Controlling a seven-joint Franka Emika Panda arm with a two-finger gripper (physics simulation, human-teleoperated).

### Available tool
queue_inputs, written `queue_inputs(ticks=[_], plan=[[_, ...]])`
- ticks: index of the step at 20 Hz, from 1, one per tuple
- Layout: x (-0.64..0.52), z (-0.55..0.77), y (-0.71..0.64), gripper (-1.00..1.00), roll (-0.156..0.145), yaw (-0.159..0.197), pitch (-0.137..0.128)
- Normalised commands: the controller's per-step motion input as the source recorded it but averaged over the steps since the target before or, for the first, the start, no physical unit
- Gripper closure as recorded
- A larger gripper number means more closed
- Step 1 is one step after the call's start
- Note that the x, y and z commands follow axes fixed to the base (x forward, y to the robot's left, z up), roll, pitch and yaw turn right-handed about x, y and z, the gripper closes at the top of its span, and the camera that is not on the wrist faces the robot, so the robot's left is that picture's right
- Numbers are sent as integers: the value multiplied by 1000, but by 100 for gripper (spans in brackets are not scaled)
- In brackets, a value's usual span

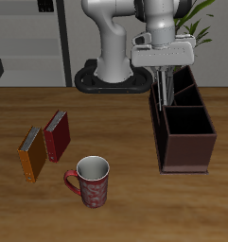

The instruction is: Place the striped book into the left desk caddy's front compartment and place the red book into the left desk caddy's left compartment and place the orange book into the left desk caddy's back compartment

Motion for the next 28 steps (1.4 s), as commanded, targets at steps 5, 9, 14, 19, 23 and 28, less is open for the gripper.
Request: queue_inputs(ticks=[5,9,14,19,23,28], plan=[[1,53,-80,100,-18,20,-4],[-58,-189,4,100,15,11,21],[-53,-156,24,100,16,-18,28],[14,-108,132,100,29,6,24],[29,-144,166,100,36,22,30],[146,-156,-4,100,-9,12,36]])
